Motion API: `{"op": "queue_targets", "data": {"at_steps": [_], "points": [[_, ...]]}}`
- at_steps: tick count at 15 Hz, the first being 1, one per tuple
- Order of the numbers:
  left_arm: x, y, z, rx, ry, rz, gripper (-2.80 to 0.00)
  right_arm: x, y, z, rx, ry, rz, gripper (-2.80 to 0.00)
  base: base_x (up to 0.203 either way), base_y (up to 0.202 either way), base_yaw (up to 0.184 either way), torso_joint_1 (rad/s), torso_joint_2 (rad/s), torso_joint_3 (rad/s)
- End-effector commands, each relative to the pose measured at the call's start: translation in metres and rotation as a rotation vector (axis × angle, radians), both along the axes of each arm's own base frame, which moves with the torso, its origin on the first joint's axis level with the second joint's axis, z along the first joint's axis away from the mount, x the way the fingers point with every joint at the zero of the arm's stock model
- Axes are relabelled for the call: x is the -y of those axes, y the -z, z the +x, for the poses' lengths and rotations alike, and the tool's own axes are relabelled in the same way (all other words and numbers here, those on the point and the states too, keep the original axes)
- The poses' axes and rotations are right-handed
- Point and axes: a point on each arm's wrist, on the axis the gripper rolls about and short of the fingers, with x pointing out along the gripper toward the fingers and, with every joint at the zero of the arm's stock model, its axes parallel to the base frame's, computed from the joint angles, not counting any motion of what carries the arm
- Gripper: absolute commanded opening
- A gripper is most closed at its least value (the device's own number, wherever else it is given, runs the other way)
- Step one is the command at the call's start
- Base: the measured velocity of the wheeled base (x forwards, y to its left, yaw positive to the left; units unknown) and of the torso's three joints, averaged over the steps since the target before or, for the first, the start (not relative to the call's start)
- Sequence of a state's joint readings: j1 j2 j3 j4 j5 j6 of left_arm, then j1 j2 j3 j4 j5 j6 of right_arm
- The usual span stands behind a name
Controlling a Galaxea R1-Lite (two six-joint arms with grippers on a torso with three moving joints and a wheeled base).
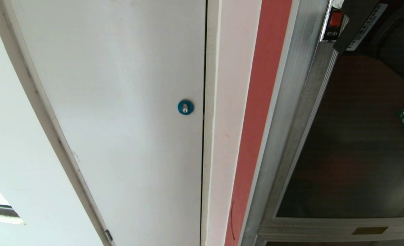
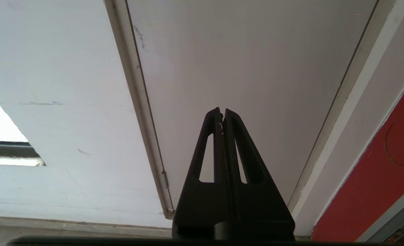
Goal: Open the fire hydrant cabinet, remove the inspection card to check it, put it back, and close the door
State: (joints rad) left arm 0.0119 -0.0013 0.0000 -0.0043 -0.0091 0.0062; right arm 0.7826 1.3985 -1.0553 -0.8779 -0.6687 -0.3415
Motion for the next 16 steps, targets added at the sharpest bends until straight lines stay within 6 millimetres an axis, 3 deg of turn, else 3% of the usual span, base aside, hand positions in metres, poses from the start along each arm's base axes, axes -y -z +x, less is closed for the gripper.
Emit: {"op": "queue_targets", "data": {"at_steps": [1, 7, 16], "points": [[0.000, 0.001, 0.000, -0.002, 0.000, 0.000, -2.80, 0.001, -0.001, -0.001, 0.004, 0.004, 0.004, -2.80, 0.000, 0.000, 0.000, 0.000, 0.00, 0.000], [0.000, 0.001, 0.000, -0.002, 0.000, 0.000, -2.80, 0.001, -0.004, -0.008, 0.013, -0.009, -0.001, -2.80, 0.000, 0.000, 0.000, 0.000, 0.00, 0.000], [0.000, 0.001, 0.000, -0.002, 0.000, 0.000, -2.80, 0.017, -0.008, -0.034, 0.033, -0.044, 0.022, -2.80, 0.000, 0.000, 0.000, 0.000, 0.00, 0.000]]}}
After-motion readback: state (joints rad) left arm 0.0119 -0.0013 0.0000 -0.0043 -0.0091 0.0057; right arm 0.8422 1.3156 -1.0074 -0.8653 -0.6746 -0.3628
